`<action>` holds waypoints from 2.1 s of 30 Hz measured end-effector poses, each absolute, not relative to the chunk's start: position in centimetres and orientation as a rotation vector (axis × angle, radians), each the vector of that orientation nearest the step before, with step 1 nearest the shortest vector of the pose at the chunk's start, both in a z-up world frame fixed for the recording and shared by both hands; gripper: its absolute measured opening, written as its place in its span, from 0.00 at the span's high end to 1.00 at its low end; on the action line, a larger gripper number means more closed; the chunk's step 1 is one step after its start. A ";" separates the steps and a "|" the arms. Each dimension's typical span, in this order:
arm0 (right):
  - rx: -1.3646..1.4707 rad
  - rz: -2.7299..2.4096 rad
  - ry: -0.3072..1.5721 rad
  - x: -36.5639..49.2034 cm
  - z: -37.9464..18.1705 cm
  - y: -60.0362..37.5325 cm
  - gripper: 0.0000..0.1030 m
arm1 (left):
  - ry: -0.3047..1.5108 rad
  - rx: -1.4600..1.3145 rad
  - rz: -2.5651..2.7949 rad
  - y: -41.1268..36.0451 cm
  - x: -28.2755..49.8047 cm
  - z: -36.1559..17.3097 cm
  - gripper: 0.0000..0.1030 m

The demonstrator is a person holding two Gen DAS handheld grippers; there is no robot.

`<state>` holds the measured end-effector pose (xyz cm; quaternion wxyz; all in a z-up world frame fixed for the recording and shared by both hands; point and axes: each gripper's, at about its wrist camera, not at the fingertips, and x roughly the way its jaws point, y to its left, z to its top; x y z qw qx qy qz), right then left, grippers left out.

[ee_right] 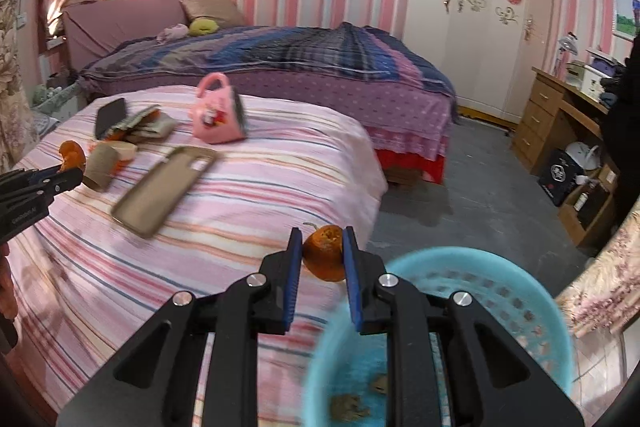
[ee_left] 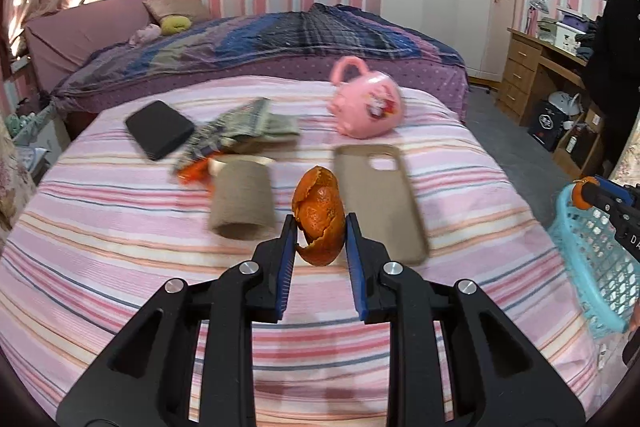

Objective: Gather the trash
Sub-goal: 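Carry both peels over the blue basket and open the left tool to drop its peel, then open the right tool to drop its orange peel into the basket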

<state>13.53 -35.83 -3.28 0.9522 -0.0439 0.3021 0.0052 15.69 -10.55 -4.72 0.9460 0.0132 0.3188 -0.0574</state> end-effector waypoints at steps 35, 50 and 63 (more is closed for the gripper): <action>0.104 -0.224 0.609 8.7 -5.8 -53.8 0.80 | 0.604 0.126 -0.494 -37.7 11.6 -4.7 0.40; 0.100 -0.214 0.626 9.2 -5.9 -53.1 0.78 | 0.600 0.092 -0.341 -31.6 14.6 -4.4 0.13; 0.045 -0.295 0.610 10.0 -5.2 -50.7 0.13 | 0.592 0.076 -0.252 -26.5 15.3 -4.3 0.10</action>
